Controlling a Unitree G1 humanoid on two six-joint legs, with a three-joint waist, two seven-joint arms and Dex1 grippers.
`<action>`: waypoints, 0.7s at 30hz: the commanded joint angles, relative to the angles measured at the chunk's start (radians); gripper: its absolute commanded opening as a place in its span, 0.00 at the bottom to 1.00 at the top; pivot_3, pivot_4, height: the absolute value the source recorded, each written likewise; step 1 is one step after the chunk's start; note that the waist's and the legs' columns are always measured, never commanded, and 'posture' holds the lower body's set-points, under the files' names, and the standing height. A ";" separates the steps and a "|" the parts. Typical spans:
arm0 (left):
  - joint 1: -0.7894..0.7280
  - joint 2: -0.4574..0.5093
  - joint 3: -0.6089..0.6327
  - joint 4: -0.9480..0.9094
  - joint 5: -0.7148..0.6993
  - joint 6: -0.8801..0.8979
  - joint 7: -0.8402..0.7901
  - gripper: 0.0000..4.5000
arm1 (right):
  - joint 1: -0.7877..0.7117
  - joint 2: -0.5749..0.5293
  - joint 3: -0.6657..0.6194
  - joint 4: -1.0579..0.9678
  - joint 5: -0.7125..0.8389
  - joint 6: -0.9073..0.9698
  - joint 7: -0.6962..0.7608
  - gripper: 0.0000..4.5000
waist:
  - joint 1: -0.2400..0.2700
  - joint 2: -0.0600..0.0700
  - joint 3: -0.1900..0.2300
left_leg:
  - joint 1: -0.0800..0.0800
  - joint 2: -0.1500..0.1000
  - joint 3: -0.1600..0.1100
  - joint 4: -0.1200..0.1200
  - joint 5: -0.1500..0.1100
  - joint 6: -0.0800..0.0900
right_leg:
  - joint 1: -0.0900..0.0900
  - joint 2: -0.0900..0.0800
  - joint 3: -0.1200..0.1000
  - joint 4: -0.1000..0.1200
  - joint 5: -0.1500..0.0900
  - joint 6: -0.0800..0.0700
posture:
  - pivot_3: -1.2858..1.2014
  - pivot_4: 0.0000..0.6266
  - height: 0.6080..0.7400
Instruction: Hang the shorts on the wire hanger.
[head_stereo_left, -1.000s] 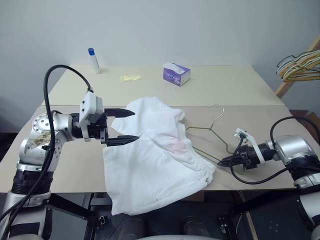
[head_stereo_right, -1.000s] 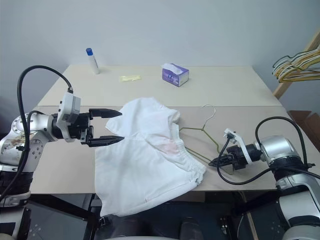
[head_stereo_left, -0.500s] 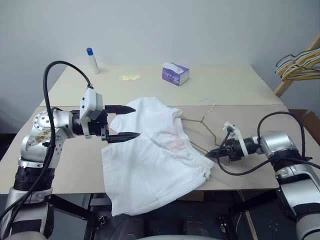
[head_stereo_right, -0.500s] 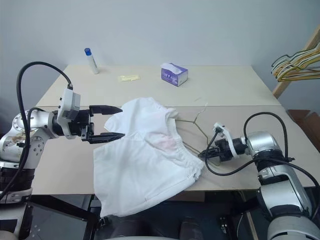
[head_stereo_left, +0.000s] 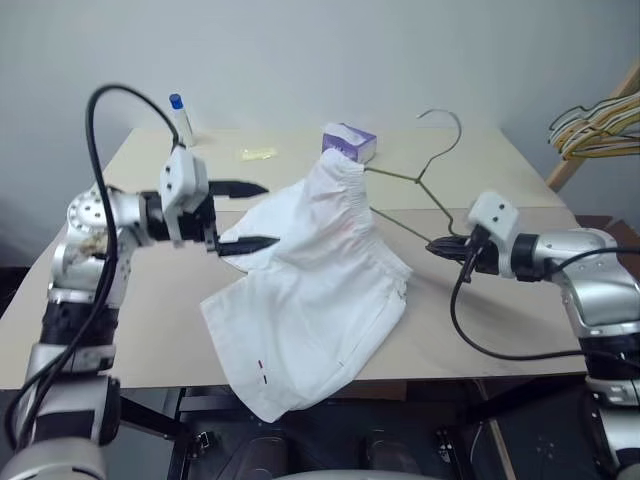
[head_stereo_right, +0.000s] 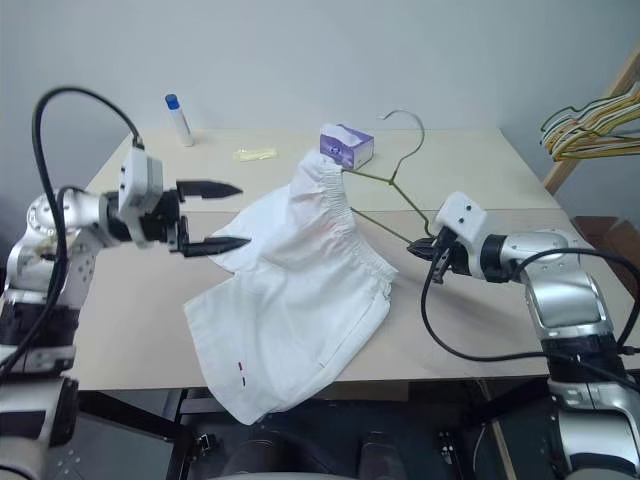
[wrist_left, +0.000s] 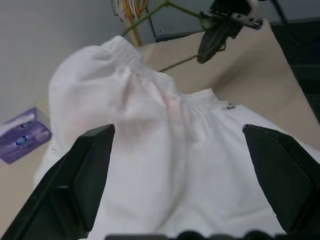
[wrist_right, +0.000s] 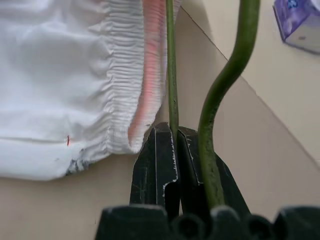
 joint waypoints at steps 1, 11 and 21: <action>-0.118 0.017 -0.010 0.100 0.036 -0.110 -0.088 0.99 | -0.014 -0.037 0.047 -0.122 -0.064 -0.028 -0.017 0.00 | -0.010 0.000 0.000 | 0.000 0.000 0.000 0.000 0.000 0.000 | 0.000 0.000 0.000 0.000 0.000 0.000 | 0.52 0.00 1.00; -0.303 -0.035 -0.275 0.404 0.248 -0.381 -0.292 0.99 | -0.084 -0.043 0.109 -0.189 -0.043 0.026 0.049 0.00 | -0.029 0.000 0.000 | -0.002 0.000 0.001 0.002 0.000 0.000 | 0.000 0.000 0.000 -0.001 0.000 0.000 | 0.52 0.00 1.00; -0.400 -0.193 -0.273 0.698 0.365 -0.501 -0.189 0.56 | -0.089 -0.042 0.067 -0.270 0.059 0.127 0.081 0.00 | -0.032 0.000 0.000 | -0.005 0.000 0.001 0.004 -0.001 0.001 | -0.002 0.000 0.000 -0.002 0.000 0.001 | 0.51 0.00 1.00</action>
